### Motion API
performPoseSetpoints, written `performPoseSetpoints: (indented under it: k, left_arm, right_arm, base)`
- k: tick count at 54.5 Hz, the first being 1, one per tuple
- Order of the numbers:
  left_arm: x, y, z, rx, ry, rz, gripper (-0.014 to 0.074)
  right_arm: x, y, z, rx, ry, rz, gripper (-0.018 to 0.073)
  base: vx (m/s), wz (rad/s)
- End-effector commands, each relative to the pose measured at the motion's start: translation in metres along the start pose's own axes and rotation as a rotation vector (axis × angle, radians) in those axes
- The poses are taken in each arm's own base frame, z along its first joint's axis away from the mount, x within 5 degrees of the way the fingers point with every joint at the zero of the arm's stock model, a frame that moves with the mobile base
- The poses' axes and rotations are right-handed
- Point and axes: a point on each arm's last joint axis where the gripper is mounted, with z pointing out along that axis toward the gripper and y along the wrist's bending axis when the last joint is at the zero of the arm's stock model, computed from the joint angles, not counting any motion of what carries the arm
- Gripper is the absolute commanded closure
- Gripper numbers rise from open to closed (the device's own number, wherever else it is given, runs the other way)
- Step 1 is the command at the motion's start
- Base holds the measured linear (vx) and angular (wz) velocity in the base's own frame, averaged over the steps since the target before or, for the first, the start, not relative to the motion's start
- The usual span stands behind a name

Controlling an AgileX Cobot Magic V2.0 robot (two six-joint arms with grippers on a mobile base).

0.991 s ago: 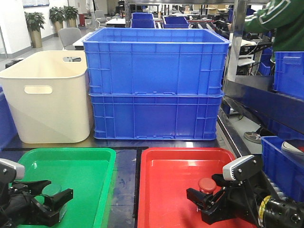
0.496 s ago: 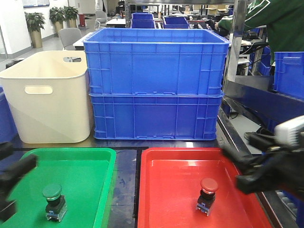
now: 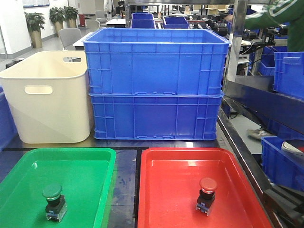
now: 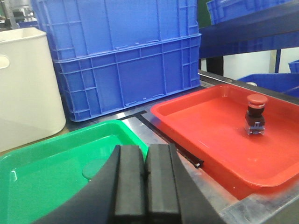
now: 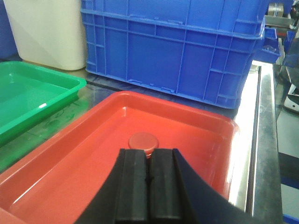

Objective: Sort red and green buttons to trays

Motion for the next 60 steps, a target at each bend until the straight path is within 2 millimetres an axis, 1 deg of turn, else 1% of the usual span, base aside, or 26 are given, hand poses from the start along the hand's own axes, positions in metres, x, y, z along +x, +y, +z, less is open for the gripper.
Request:
performPoseSetpoints:
  k: [1, 15, 18, 23, 26, 29, 32, 33, 36, 37, 39, 40, 43, 46, 49, 52, 56, 60]
  left_arm:
    - [-0.008, 0.003, 0.000, -0.029, -0.023, -0.002, 0.0602]
    - [-0.008, 0.003, 0.000, -0.030, -0.023, -0.001, 0.0602]
    - [-0.009, 0.003, 0.000, -0.027, -0.037, -0.045, 0.0602]
    - [-0.013, 0.003, -0.001, -0.025, -0.091, -0.210, 0.0602]
    - [-0.016, 0.003, -0.001, -0.011, -0.119, -0.260, 0.0602]
    - [-0.018, 0.003, -0.001, -0.009, -0.158, -0.291, 0.0602]
    - [-0.016, 0.006, -0.001, -0.032, -0.206, -0.272, 0.0602]
    - [-0.016, 0.007, -0.001, -0.043, -0.231, -0.297, 0.0602]
    - [-0.009, 0.014, -0.001, -0.116, -0.283, -0.305, 0.0602]
    - [-0.005, 0.016, -0.001, -0.145, -0.281, -0.277, 0.0602]
    - [0.003, 0.023, -0.002, -0.216, -0.290, -0.296, 0.0602]
    - [0.005, 0.026, -0.002, -0.245, -0.298, -0.335, 0.0602]
    - [0.020, 0.033, -0.004, -0.344, -0.250, -0.349, 0.0602]
    - [0.035, 0.036, -0.005, -0.404, -0.164, -0.309, 0.0602]
    - [0.046, 0.036, -0.007, -0.430, -0.116, -0.288, 0.0602]
    - [0.058, 0.033, -0.013, -0.444, -0.082, -0.225, 0.0602]
    - [0.073, 0.027, -0.025, -0.451, -0.093, -0.123, 0.0602]
    - [0.091, 0.021, -0.034, -0.452, -0.131, -0.087, 0.0602]
  right_arm:
    - [-0.010, 0.001, -0.002, -0.012, -0.039, 0.001, 0.0570]
    - [-0.010, 0.001, -0.002, -0.012, -0.039, 0.001, 0.0570]
    - [-0.010, 0.001, -0.002, -0.012, -0.039, 0.001, 0.0570]
    - [-0.010, 0.001, -0.002, -0.012, -0.039, 0.001, 0.0570]
    - [-0.010, 0.001, -0.002, -0.012, -0.039, 0.001, 0.0570]
    - [-0.010, 0.001, -0.002, -0.012, -0.039, 0.001, 0.0570]
    - [-0.010, 0.001, -0.002, -0.012, -0.039, 0.001, 0.0570]
    - [-0.010, 0.001, -0.002, -0.012, -0.039, 0.001, 0.0570]
    - [-0.010, 0.001, -0.002, -0.012, -0.039, 0.001, 0.0570]
    - [-0.010, 0.001, -0.002, -0.012, -0.039, 0.001, 0.0570]
    - [-0.010, 0.001, -0.002, -0.012, -0.039, 0.001, 0.0570]
    - [-0.010, 0.001, -0.002, -0.012, -0.039, 0.001, 0.0570]
    - [-0.010, 0.001, -0.002, -0.012, -0.039, 0.001, 0.0570]
    - [-0.010, 0.001, -0.002, -0.012, -0.039, 0.001, 0.0570]
    - [-0.010, 0.001, -0.002, -0.012, -0.039, 0.001, 0.0570]
    - [-0.010, 0.001, -0.002, -0.012, -0.039, 0.001, 0.0570]
    - [-0.010, 0.001, -0.002, -0.012, -0.039, 0.001, 0.0570]
    - [-0.010, 0.001, -0.002, -0.012, -0.039, 0.001, 0.0570]
  base:
    - [0.00, 0.00]
    - [0.00, 0.00]
    - [0.00, 0.00]
    - [0.00, 0.00]
    - [0.00, 0.00]
    - [0.00, 0.00]
    - [0.00, 0.00]
    - [0.00, 0.00]
    - [0.00, 0.00]
    - [0.00, 0.00]
    - [0.00, 0.00]
    - [0.00, 0.00]
    - [0.00, 0.00]
    - [0.00, 0.00]
    - [0.00, 0.00]
    - [0.00, 0.00]
    - [0.00, 0.00]
    - [0.00, 0.00]
